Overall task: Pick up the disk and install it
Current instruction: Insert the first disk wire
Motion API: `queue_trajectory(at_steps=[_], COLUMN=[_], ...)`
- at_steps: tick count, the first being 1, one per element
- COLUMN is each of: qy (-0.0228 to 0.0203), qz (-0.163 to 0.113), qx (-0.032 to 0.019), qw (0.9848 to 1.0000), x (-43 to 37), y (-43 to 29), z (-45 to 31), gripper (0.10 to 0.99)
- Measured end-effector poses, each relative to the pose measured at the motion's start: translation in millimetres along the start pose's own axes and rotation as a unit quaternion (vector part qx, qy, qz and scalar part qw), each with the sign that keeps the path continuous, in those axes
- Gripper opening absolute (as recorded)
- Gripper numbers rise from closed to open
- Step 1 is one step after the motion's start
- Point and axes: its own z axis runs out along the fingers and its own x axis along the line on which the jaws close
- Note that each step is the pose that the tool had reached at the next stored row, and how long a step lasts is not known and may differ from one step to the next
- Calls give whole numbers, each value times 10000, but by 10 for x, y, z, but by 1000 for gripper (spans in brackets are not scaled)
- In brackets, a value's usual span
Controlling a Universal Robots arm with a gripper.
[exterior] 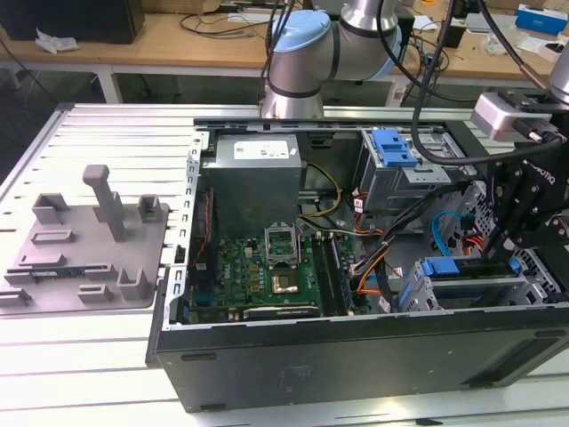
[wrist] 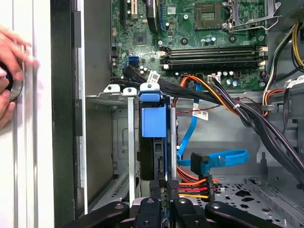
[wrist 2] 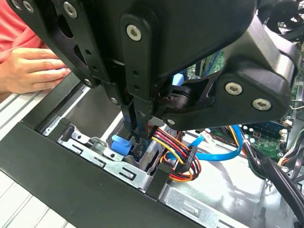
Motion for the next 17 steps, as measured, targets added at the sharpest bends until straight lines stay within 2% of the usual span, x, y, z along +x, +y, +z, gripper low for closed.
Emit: queue_trajectory(at_steps=[17], qy=[-1], qz=[-12], qx=[1], qw=[10000], x=[26], y=[-1], z=[28], gripper=[165])
